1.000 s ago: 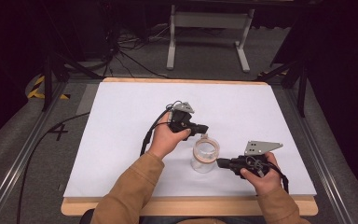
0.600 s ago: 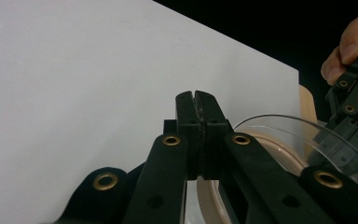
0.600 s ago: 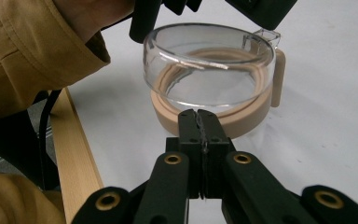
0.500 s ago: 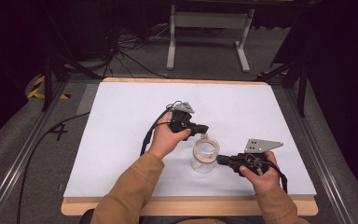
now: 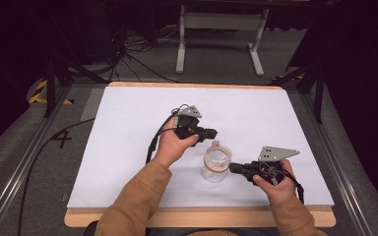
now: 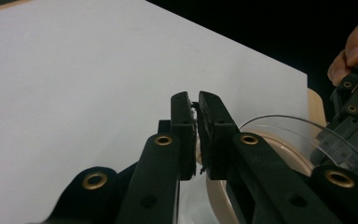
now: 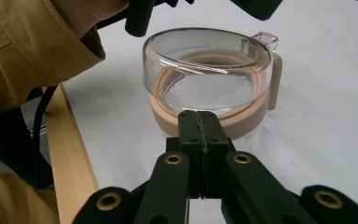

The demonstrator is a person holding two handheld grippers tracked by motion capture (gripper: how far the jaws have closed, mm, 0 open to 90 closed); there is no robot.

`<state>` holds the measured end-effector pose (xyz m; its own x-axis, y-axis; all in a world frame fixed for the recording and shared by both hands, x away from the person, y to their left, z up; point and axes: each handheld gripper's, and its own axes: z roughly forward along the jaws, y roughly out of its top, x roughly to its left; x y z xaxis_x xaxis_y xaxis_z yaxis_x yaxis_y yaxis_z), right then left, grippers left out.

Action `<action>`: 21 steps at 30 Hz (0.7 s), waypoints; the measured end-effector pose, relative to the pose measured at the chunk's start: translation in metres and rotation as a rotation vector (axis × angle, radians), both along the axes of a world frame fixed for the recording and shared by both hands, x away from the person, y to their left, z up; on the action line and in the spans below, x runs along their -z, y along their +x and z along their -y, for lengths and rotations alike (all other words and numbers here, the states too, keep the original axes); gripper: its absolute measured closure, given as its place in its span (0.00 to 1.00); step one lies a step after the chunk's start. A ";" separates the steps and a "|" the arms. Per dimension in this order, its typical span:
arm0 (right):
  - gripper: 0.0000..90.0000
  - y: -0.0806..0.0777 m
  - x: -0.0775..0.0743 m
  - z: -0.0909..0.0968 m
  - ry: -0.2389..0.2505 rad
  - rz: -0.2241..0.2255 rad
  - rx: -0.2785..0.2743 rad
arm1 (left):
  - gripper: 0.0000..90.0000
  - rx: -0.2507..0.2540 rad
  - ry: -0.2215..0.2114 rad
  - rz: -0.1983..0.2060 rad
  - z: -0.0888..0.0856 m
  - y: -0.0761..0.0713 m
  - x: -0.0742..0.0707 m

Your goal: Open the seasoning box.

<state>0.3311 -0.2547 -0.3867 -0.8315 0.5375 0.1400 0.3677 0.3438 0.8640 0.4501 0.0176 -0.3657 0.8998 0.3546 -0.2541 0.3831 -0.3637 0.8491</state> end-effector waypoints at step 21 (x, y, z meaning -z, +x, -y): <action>1.00 0.021 -0.024 -0.004 0.045 0.074 -0.052 | 0.90 -0.179 -0.011 0.050 -0.086 -0.035 -0.021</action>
